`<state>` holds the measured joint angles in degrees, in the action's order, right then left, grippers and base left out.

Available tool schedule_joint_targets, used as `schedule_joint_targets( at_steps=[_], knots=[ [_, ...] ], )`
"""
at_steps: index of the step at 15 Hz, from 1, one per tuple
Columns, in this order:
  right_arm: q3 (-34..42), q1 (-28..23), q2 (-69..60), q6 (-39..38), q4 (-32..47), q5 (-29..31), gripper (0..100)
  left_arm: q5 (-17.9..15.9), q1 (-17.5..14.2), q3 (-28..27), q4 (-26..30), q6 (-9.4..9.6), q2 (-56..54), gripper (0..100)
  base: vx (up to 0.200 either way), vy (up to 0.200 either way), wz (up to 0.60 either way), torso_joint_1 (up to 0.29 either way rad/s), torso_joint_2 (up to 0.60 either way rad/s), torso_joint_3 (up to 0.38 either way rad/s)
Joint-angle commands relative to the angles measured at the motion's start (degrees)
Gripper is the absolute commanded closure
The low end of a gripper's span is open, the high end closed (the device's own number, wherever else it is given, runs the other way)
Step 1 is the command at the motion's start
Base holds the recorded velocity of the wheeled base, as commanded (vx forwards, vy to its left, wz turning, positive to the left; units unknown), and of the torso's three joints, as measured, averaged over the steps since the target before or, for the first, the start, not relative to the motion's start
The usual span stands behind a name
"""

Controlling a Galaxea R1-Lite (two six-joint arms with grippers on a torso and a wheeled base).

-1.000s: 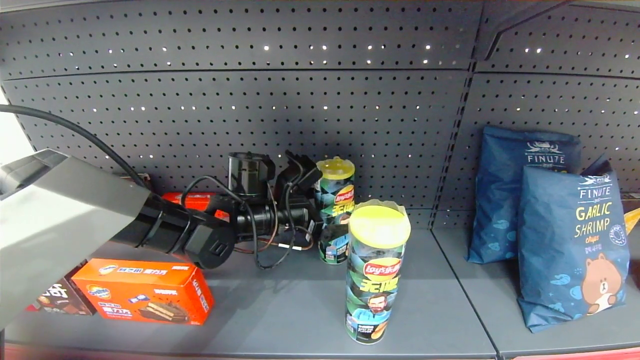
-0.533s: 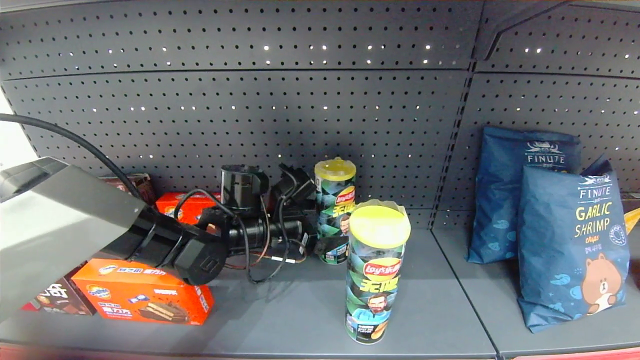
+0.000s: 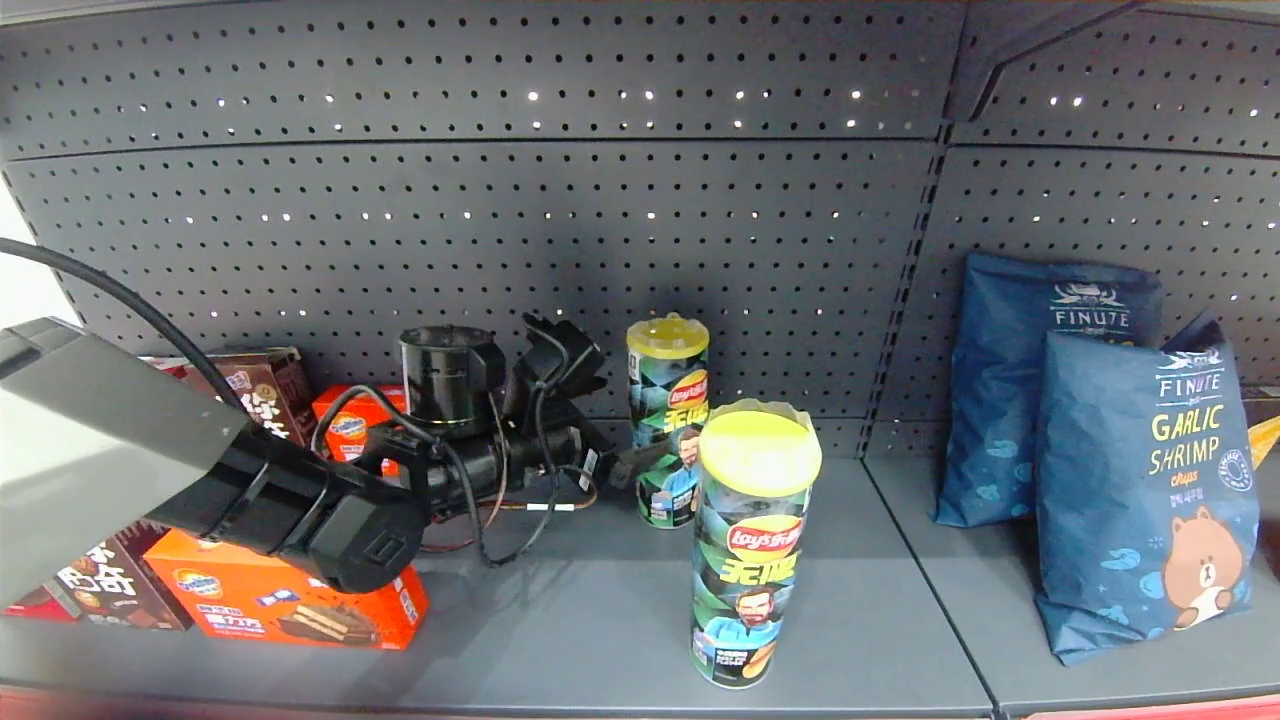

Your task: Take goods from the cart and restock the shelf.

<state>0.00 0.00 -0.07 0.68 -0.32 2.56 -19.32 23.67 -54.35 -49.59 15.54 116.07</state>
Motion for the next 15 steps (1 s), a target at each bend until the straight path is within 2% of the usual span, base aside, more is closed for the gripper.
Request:
schedule_joint_targets(
  at_steps=[1, 4, 9, 15],
  knots=[
    [0.0, 0.0, 0.1, 0.0, 0.0, 0.0, 0, 0.2, 0.1, 1.2, -0.4, 0.10, -0.2, 0, 0.000, 0.000, 0.00, 0.000, 0.00, 0.000],
    [0.0, -0.1, 0.1, 0.0, 0.0, 0.0, 0, 1.2, 0.3, 3.8, -1.8, 0.54, -2.1, 0, 0.000, 0.000, 0.00, 0.000, 0.00, 0.000],
    [0.0, 0.0, 0.1, 0.0, 0.0, 0.0, 0, 0.9, 0.3, 9.8, -3.4, 0.72, -5.8, 0, 0.000, 0.000, 0.00, 0.000, 0.00, 0.000],
    [0.0, 0.0, 0.1, 0.0, 0.0, 0.0, 0, 1.3, 0.7, 9.8, -3.5, 0.54, -4.3, 0, 0.000, 0.000, 0.00, 0.000, 0.00, 0.000]
  ],
)
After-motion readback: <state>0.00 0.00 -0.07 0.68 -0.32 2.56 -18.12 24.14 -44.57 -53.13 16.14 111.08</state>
